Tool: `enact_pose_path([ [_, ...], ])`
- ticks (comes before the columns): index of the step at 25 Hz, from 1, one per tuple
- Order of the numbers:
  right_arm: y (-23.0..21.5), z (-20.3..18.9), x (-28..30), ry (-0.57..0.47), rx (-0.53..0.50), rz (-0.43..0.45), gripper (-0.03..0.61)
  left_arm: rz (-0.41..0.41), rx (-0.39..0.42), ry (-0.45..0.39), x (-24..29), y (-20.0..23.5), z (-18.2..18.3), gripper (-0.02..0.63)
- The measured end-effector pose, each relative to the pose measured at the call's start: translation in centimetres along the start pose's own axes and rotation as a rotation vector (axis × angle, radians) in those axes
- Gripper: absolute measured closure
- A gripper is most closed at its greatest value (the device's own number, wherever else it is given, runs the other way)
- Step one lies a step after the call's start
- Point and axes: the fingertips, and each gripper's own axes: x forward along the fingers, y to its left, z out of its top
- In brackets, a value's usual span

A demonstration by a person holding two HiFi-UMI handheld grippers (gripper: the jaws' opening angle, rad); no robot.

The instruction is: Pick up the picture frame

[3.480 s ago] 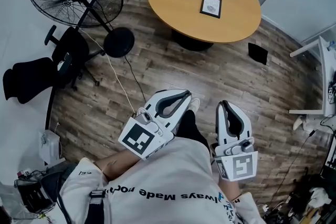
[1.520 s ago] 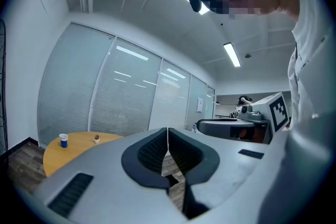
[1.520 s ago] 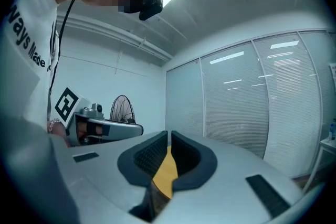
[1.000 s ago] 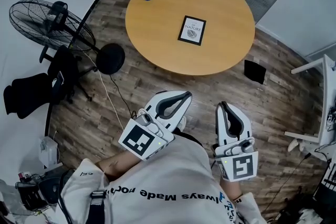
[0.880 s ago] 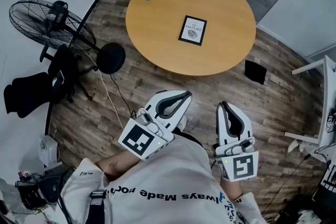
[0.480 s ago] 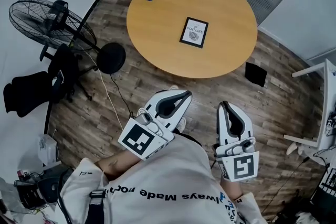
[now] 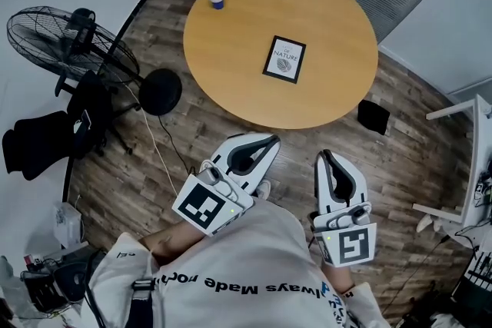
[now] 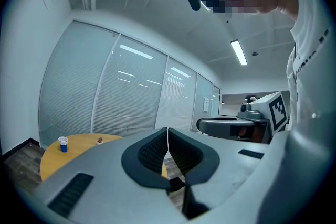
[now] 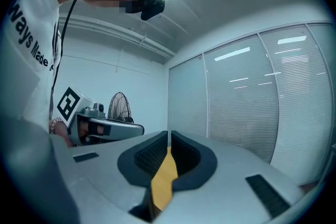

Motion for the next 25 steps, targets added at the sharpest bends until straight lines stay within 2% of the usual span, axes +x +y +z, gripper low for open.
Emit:
enact_pose_path([
  [5,-1.7,0.5,2.3,-0.005,-0.006,-0.004,0.534,-0.003,0.003,-0.031,2.1,1.9,1.4,0.584],
  [25,-6.1,2.7,15.6,0.004,-0.021,-0.012,0.534,-0.015,-0.012,-0.028,8.9,14.1,4.0,0.584],
])
